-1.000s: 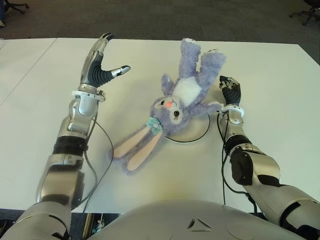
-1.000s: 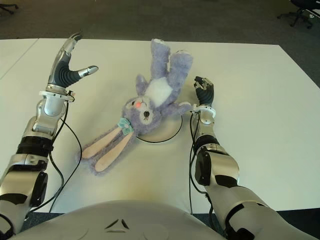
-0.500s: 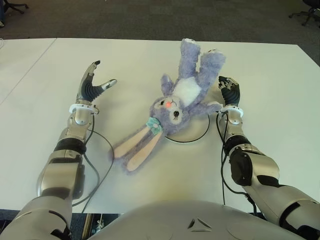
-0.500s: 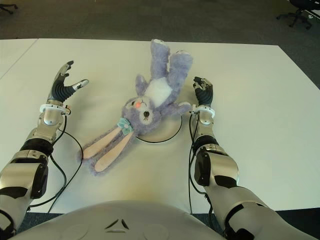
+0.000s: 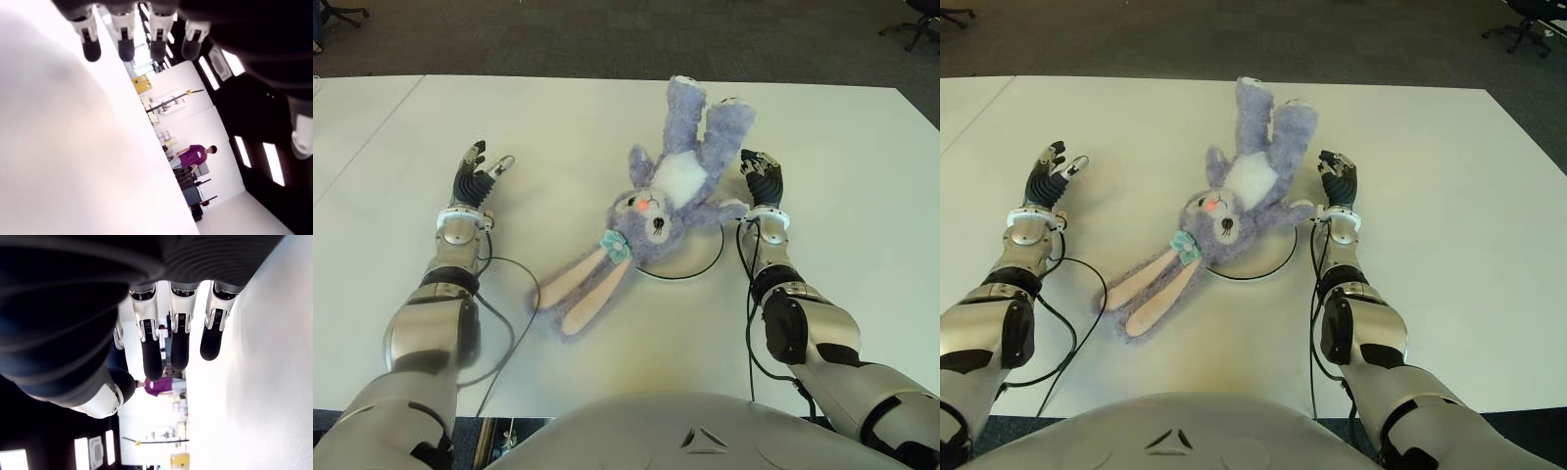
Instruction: Put the doll into the plate.
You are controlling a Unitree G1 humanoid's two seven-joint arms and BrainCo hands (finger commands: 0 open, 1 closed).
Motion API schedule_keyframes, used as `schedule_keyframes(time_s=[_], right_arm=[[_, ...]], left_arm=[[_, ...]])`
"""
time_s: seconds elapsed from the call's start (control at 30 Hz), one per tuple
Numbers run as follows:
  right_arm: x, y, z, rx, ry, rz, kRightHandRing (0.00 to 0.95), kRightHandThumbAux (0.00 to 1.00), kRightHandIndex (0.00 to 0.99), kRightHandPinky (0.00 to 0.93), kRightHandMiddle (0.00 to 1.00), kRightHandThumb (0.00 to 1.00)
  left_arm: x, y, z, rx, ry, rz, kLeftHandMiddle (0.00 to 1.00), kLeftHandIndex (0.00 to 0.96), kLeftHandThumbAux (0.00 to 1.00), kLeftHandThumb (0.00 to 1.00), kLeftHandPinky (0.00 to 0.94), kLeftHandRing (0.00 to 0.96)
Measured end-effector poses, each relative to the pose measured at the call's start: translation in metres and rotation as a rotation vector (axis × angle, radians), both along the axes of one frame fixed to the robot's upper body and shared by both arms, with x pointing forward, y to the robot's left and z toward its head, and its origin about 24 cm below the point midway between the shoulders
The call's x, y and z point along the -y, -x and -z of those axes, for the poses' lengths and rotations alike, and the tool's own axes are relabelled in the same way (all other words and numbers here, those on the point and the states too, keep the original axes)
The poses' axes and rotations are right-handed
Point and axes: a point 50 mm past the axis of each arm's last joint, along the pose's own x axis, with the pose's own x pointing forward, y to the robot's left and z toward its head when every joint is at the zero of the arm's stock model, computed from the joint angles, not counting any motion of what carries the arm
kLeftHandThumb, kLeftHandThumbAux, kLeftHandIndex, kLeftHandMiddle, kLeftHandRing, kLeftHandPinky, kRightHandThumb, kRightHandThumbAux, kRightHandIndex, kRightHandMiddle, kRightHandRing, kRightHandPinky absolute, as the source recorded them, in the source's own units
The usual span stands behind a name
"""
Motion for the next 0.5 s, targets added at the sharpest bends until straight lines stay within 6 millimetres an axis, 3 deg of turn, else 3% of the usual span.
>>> schedule_keyframes(time_s=[0.2,0.5], right_arm=[[0.000,0.001,0.001,-0.004,0.001,0.001,0.199,0.729,0.421,0.211,0.267,0.690],[0.001,0.001,0.001,-0.005,0.001,0.002,0.201,0.729,0.420,0.202,0.266,0.693]], left_arm=[[0.013,-0.006,0.005,0.029,0.198,-0.052,0.000,0.000,0.469,0.000,0.000,0.000],[0.038,-0.014,0.010,0.032,0.283,-0.026,0.000,0.000,0.470,0.000,0.000,0.000]])
